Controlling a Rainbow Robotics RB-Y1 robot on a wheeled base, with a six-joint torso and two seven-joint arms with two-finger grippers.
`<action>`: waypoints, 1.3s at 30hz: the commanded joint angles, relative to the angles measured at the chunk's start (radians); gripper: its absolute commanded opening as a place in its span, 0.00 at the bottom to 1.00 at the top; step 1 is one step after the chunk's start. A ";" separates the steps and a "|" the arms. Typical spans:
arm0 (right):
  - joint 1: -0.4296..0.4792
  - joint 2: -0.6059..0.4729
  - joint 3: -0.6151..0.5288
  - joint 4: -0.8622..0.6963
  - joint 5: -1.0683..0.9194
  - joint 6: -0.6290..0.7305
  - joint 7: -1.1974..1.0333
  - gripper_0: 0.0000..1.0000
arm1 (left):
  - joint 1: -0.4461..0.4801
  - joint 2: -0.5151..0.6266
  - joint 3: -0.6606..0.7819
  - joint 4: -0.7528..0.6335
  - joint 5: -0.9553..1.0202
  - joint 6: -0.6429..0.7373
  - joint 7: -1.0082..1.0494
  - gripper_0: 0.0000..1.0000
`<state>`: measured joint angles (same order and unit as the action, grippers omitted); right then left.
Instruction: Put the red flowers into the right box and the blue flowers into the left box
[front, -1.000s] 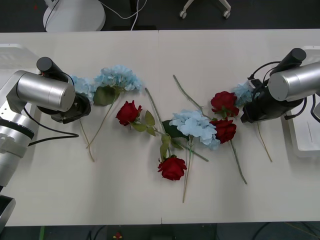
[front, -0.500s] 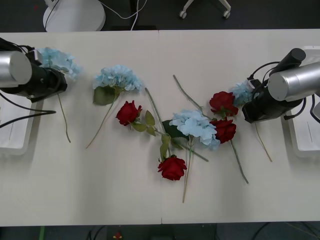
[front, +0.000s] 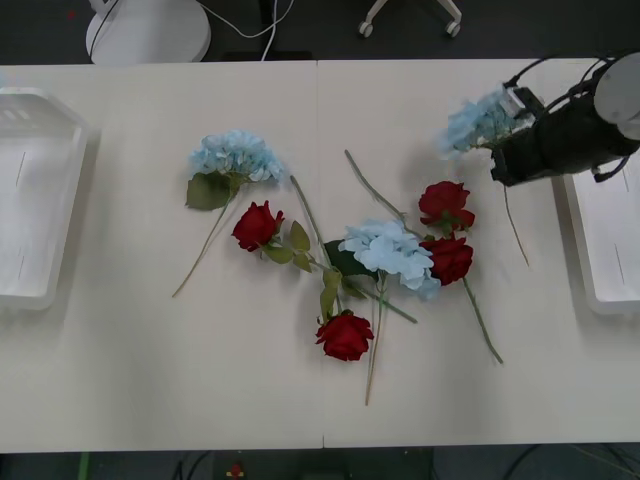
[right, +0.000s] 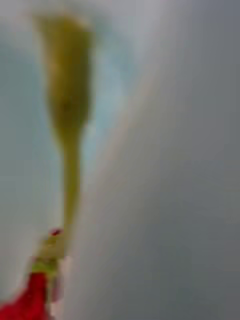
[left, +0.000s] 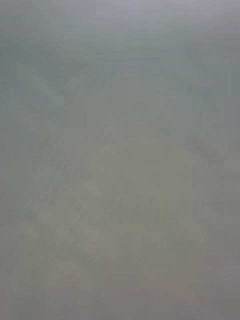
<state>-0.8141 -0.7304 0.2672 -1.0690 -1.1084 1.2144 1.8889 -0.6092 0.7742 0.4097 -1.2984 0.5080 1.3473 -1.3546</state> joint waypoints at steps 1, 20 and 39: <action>-0.096 -0.070 -0.049 -0.068 -0.205 -0.001 0.062 0.00 | -0.047 0.096 0.107 0.076 -0.026 0.004 -0.049 0.00; -0.174 0.151 0.152 -0.339 -0.567 -0.191 0.145 0.00 | 0.069 0.088 0.021 0.185 -0.112 -0.247 -0.169 0.00; -0.212 0.450 0.293 -0.350 -0.567 -0.549 0.044 0.00 | 0.078 0.080 0.047 0.162 0.061 -0.123 -0.184 0.93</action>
<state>-0.9701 -0.3409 0.5564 -1.3967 -1.6642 0.6989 1.9464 -0.5405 0.8559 0.4276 -1.0944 0.4872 1.1674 -1.5312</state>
